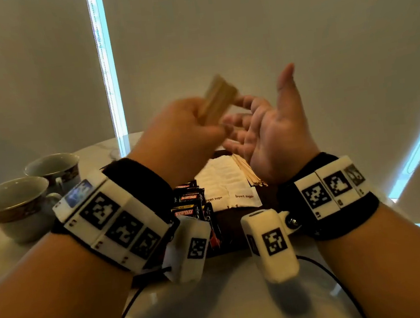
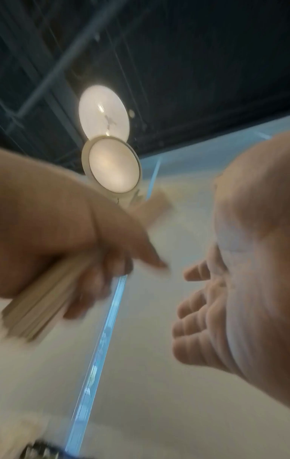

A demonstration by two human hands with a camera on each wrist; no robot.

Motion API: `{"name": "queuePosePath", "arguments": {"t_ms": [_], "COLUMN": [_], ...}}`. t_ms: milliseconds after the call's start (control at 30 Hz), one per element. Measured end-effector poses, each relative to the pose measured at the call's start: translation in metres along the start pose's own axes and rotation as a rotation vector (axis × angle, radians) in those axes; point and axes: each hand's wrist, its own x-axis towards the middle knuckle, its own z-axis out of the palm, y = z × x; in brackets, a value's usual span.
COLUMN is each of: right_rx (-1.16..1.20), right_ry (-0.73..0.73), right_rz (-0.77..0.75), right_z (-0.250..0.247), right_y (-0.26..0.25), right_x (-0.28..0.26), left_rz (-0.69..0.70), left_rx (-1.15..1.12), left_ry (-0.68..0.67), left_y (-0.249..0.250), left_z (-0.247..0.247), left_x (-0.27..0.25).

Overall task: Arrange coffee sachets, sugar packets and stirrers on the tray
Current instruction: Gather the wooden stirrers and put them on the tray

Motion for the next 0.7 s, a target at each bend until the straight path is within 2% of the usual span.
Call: {"name": "queuePosePath", "arguments": {"t_ms": [67,100,200,267,367,500,600,700], "right_rx": [0.091,0.129,0.313,0.437,0.585,0.539,0.282,-0.068], "right_ry": [-0.069,-0.145,-0.379,-0.429,-0.46,-0.502,-0.464,-0.422], "right_rz": [0.161,0.271,0.537,0.596,0.528,0.443,0.288,0.115], "right_z": [-0.004,-0.005,-0.007,-0.005,-0.002,0.001,-0.002,-0.005], "right_y": [0.008,0.012,0.02,0.021,0.018,0.013,0.008,0.002], "right_x": [0.007,0.009,0.008,0.008,0.003,-0.004,-0.004,-0.004], "left_rz": [0.046,0.082,0.159,0.157,0.125,0.086,0.004,-0.164], "left_rx": [-0.364,-0.491,-0.633,-0.583,-0.473,-0.472,-0.571,-0.727], "left_ry": [0.239,0.315,0.353,0.33,0.262,0.246,0.254,0.18], "left_y": [-0.001,0.0,0.001,-0.002,-0.008,-0.01,-0.008,-0.009], "left_z": [-0.004,-0.005,-0.002,0.003,0.012,0.01,0.006,0.006], "left_x": [0.003,0.004,0.003,0.001,-0.002,-0.002,0.0,0.001]}}
